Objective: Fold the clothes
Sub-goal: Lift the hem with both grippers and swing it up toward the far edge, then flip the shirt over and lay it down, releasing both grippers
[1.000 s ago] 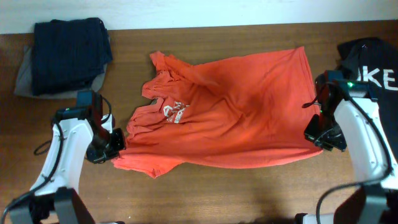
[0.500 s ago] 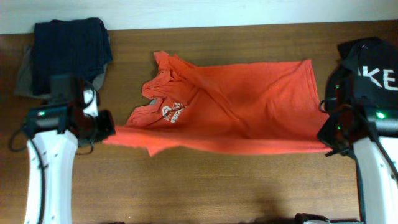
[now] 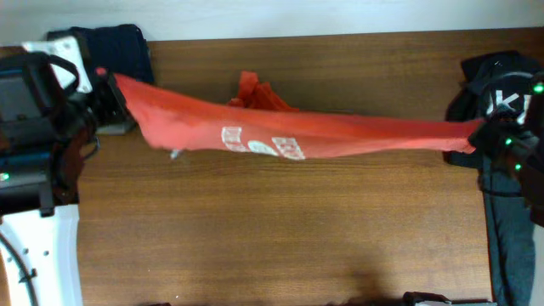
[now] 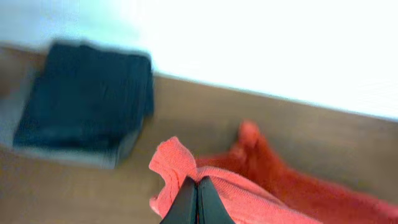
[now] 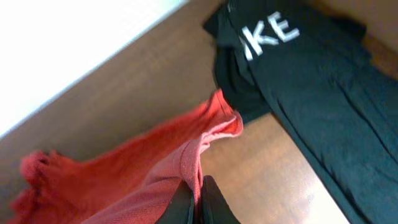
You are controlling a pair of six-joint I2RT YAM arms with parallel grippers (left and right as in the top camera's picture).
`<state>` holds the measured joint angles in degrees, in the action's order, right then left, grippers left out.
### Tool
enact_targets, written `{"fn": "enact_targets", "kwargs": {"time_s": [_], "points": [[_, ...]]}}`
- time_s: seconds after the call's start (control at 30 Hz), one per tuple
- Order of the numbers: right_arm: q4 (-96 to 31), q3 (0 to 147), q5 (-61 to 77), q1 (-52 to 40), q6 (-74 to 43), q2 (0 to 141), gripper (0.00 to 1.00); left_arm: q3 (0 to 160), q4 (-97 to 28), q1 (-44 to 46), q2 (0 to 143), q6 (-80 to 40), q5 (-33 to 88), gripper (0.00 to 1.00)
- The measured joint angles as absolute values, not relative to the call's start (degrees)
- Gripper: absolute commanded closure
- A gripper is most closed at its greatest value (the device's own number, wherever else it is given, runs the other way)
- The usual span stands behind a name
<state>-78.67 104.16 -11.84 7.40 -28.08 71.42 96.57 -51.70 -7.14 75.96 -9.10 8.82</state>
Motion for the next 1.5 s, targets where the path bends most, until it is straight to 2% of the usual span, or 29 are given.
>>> {"fn": "enact_targets", "kwargs": {"time_s": [0.43, 0.9, 1.03, 1.3, 1.4, 1.5], "points": [[-79.9, 117.5, -11.2, 7.4, -25.0, 72.4, 0.96, 115.4, -51.6, -6.2, 75.9, -9.1, 9.9, 0.99], [-72.8, 123.5, -6.7, 7.4, -24.8, 76.0, 0.96, 119.4, -45.8, -2.3, 79.9, -9.0, 10.1, 0.99], [-66.1, 123.6, -2.8, 7.4, -24.8, 83.4, 0.96, 119.8, -38.9, -2.3, 88.0, -8.4, 10.2, 0.99], [-44.9, 123.3, 8.0, 7.4, -24.6, 97.9, 0.96, 119.0, -13.8, -2.3, 104.3, -6.9, 10.1, 0.99], [-42.8, 123.7, 10.2, 7.5, -24.6, 99.1, 0.96, 119.1, -7.7, -2.3, 105.3, -5.1, 10.1, 0.99], [-44.0, 127.4, 11.6, 8.3, -24.6, 99.1, 0.96, 123.7, -9.0, -2.3, 105.3, -2.5, 10.0, 0.99]]}}
